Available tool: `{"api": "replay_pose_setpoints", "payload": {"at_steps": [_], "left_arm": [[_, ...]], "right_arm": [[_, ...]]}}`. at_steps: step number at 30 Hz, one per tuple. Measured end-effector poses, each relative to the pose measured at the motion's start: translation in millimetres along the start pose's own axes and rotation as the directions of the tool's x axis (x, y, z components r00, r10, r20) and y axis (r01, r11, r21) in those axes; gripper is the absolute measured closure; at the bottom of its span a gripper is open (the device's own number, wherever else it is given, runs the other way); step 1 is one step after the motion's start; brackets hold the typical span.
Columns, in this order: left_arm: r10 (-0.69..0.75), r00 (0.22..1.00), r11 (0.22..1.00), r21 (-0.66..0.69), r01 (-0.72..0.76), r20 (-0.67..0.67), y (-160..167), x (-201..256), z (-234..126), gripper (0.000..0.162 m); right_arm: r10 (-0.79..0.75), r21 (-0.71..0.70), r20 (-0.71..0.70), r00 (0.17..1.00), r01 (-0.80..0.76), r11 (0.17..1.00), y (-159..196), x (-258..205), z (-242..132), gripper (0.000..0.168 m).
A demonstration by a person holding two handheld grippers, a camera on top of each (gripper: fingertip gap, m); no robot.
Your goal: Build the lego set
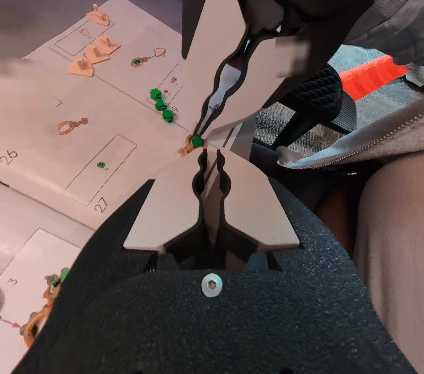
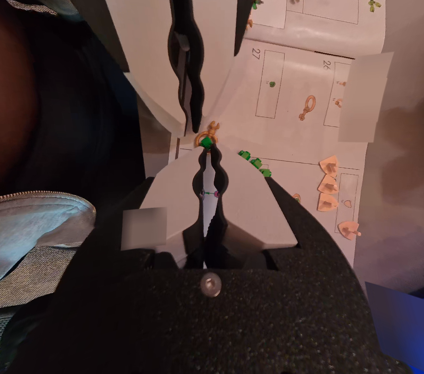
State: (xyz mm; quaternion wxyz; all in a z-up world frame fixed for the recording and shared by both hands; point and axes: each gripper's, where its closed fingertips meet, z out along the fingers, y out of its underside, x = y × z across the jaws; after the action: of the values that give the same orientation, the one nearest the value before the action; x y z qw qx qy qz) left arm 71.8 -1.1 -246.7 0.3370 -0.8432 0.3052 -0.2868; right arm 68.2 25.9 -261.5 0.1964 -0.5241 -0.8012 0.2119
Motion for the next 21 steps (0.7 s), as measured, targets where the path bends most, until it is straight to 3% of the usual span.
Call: {"api": "replay_pose_setpoints", "payload": {"at_steps": [21], "left_arm": [[-0.009,1.0,1.0,0.0,0.009,-0.004,3.3,-1.6,-3.1,0.154]], "right_arm": [[-0.019,0.018,-0.002,1.0,0.019,1.0,-6.1,-2.7,-2.0,0.164]]}}
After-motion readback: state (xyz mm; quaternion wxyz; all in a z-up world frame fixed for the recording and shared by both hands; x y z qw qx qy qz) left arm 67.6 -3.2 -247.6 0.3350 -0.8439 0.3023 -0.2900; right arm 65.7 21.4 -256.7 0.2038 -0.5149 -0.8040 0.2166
